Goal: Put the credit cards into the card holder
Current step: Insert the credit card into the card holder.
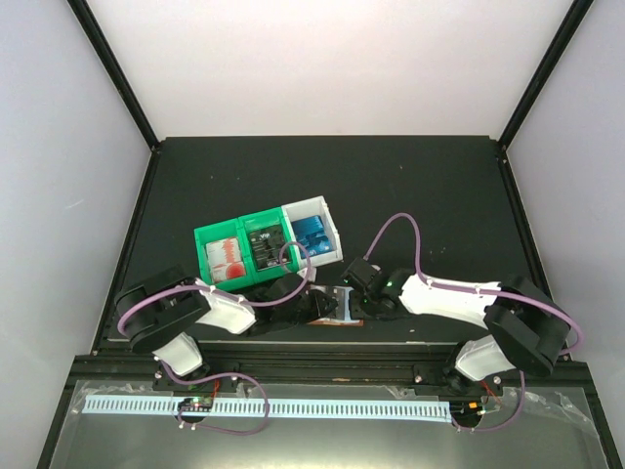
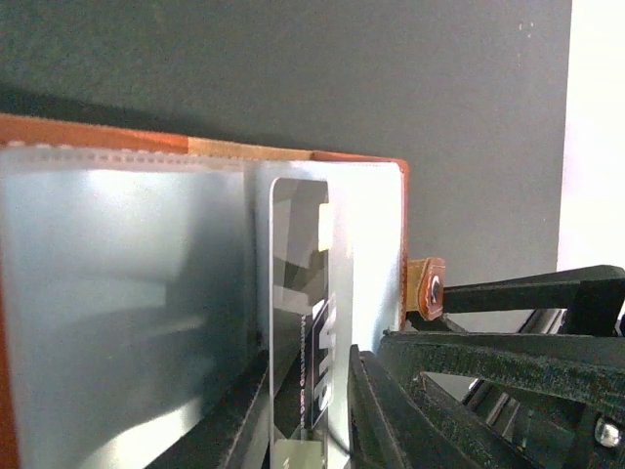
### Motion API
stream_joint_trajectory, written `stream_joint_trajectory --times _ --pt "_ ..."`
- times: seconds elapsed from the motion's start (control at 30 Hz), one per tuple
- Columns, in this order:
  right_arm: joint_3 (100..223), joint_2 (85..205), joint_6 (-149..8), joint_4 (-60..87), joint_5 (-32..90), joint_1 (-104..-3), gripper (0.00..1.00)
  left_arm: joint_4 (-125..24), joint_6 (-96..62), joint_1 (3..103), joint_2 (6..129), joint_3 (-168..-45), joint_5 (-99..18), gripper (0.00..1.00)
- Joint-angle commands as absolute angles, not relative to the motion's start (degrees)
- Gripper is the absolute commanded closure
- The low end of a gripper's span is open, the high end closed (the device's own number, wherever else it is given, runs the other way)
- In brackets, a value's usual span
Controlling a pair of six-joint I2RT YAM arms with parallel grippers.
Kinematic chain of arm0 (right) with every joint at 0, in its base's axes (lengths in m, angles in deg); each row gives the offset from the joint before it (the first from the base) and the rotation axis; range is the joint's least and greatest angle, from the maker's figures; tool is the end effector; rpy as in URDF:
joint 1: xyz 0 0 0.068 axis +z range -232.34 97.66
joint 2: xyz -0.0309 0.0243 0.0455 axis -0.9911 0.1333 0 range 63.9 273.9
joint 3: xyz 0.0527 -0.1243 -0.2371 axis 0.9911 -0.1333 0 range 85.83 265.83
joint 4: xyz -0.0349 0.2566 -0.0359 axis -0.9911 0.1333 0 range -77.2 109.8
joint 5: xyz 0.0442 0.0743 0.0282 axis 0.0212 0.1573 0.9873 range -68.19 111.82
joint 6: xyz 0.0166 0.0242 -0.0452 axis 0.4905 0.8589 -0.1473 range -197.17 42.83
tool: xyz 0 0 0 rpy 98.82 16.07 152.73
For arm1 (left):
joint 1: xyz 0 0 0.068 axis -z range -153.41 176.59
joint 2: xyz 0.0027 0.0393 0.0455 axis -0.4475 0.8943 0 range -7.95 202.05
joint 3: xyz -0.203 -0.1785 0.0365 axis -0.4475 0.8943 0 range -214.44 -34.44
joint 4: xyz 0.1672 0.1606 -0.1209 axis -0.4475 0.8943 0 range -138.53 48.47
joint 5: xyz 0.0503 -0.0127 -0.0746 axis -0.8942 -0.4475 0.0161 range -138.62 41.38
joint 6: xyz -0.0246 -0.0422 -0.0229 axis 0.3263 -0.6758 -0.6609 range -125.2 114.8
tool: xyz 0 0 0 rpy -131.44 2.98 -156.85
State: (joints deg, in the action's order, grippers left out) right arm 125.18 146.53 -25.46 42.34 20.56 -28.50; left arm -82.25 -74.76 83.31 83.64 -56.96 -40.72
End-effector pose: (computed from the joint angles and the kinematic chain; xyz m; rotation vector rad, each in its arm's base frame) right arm 0.1411 0.1916 0.1463 -0.0496 2.9241 0.3323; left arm 0.1386 -0.2200 0.1067 -0.1941 2.5374 -1.2516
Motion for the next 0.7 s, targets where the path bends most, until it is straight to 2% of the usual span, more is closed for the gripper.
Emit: stream_joint_trajectory --times 0.0,0.17,0.33,0.5,0.67 --pt "122.77 146.71 -23.66 40.50 21.78 -28.55 0.54 -77.53 -73.50 84.13 82.37 -57.39 -41.18 0.76" --pt "122.33 146.25 -23.52 40.01 21.81 -28.55 0.54 -66.34 -69.38 84.34 77.77 -60.54 -42.82 0.58" --pt "121.66 145.91 -24.53 39.65 22.19 -28.55 0.54 -57.80 -67.05 84.67 75.13 -63.35 -45.59 0.49" --pt "121.77 145.81 -24.69 39.36 22.33 -28.55 0.54 -54.15 -66.59 84.85 74.84 -64.20 -46.40 0.46" --pt "121.86 145.98 -24.62 39.12 22.43 -28.56 0.54 -53.43 -65.50 85.01 75.21 -64.96 -46.51 0.50"
